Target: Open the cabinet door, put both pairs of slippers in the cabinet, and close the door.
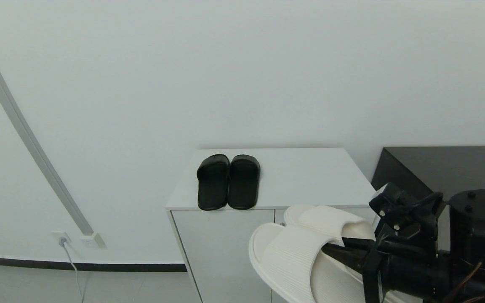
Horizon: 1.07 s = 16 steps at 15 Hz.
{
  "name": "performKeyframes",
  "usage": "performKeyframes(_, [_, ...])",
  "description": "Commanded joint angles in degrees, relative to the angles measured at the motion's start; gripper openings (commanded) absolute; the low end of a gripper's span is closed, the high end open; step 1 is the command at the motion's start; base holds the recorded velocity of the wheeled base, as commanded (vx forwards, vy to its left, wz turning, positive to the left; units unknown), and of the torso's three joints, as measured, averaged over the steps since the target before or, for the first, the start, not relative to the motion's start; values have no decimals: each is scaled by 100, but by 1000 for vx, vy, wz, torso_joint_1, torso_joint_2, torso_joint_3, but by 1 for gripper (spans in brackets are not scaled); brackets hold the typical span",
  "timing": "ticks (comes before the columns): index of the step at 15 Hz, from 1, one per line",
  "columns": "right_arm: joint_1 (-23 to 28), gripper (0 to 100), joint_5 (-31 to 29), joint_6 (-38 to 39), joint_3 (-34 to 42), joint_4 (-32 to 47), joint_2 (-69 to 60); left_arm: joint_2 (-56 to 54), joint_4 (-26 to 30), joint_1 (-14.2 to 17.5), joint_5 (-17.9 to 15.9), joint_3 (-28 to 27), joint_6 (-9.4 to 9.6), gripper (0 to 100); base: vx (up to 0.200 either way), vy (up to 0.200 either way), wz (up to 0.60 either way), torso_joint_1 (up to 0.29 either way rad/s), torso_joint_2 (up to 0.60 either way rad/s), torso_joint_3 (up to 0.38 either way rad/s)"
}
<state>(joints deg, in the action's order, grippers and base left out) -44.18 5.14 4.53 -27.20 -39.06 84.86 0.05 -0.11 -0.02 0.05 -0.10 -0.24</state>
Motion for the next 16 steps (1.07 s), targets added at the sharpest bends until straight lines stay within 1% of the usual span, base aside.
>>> performKeyframes(1, [6, 0, -5, -5, 30, 4, 40, 4, 2, 2, 4, 1, -2, 0, 0, 0, 0, 0, 0, 0])
performKeyframes(3, [6, 0, 4, -23, 48, -5, 4, 4, 2, 2, 4, 1, -11, 0, 0, 0, 0, 0, 0, 0])
performKeyframes(4, [6, 0, -5, -23, 48, -5, -4, 4, 2, 2, 13, 1, 24, 0, 0, 0, 0, 0, 0, 0])
performKeyframes(11, [6, 0, 13, -102, 145, -14, -13, 4, 2, 2, 13, 1, 16, 0, 0, 0, 0, 0, 0, 0])
performKeyframes(14, [-3, 0, 13, -199, 171, -5, -4, 4, 2, 2, 4, 1, 16, 0, 0, 0, 0, -128, 282, 150])
performKeyframes(15, [6, 0, 13, -199, 180, -14, -4, 4, 2, 2, 4, 1, 16, 100, 0, 0, 0, -163, 373, 207])
performKeyframes(16, [6, 0, 13, -207, 188, -5, -4, 4, 2, 2, 4, 1, 16, 100, 0, 0, 0, -159, 383, 203])
